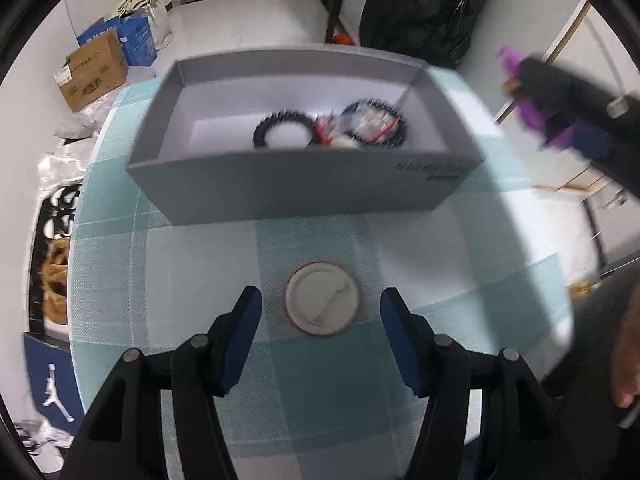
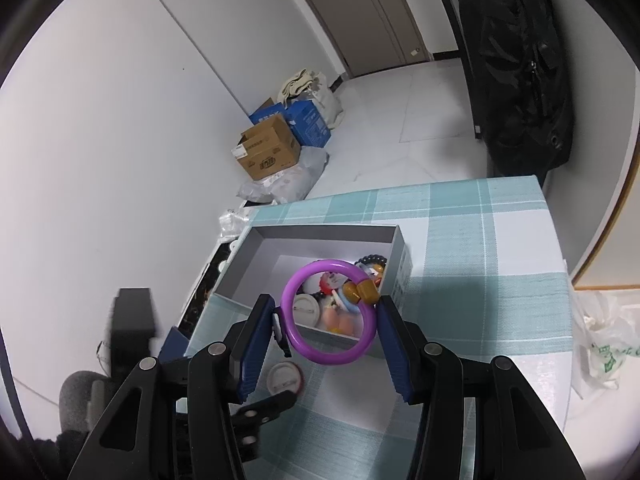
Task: Organize jewelry
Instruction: 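Lower the badge and ring into the grey box and open both grippers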
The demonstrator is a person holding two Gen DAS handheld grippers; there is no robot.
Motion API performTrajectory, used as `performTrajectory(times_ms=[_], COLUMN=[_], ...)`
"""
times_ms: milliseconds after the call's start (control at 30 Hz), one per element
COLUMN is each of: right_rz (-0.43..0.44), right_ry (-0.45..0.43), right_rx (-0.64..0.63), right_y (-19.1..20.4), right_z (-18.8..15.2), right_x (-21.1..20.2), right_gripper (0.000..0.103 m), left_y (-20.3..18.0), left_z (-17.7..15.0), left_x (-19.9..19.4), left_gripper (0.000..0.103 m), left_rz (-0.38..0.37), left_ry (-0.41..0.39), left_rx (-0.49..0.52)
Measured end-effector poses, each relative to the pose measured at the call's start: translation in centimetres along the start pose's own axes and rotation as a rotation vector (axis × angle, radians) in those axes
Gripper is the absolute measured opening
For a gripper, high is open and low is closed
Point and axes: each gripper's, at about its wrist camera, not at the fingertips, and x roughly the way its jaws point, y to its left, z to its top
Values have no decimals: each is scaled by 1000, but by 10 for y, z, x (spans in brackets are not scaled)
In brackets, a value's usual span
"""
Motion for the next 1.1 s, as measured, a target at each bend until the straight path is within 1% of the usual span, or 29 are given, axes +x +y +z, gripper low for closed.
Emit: performTrajectory(times_ms=[33,67,133,200,267,300,400,467,567,700,833,933,1000,1100], right_rz=[-1,-2,-2,-3,-4,-5,-7,-8,-8,2,16,34,40,50], right_ry=[-1,-2,-4,-6,-8,-9,-9,-8,-8,4,20,25,31,38], right_rx=[3,7,14,17,14,11,4,5,8,4,-11,-10,-4,25], right_y=[-1,-2,-3,-4,-3,-3,-2,-2,-2,1,7,10,11,7], right_z=[0,-1,-1,-1,-2,-2,-3,-3,-1,4,12,18,21,26], right_x=[-1,-2,-4,-5,-6,-6,-6,-5,-4,2,11,18,24,33], right_gripper=[51,51,51,51,51,51,51,51,51,51,51,51,51,51], left_y=[-1,-6,-15,-18,-12,-10,-4,-5,-5,-7,0,6,10,13], left_z=[0,-1,-3,-5,-3,-2,1,1,1,5,22,35,44,44], left_x=[2,1,4,2,1,-1,-2,-1,-18,-58,-74,-73,-67,-55], left_gripper=[57,57,57,56,50,37,37,37,37,37,37,37,37,37], left_rz=[12,31,74,77,70,68,26,14,-21,-60,-106,-113,-134,-144], left_ry=[3,-19,-17,-33,-30,-32,-28,-31,-80,-207,-277,-298,-287,-269], left_rx=[6,25,71,91,79,76,40,21,10,10,-49,-76,-107,-133])
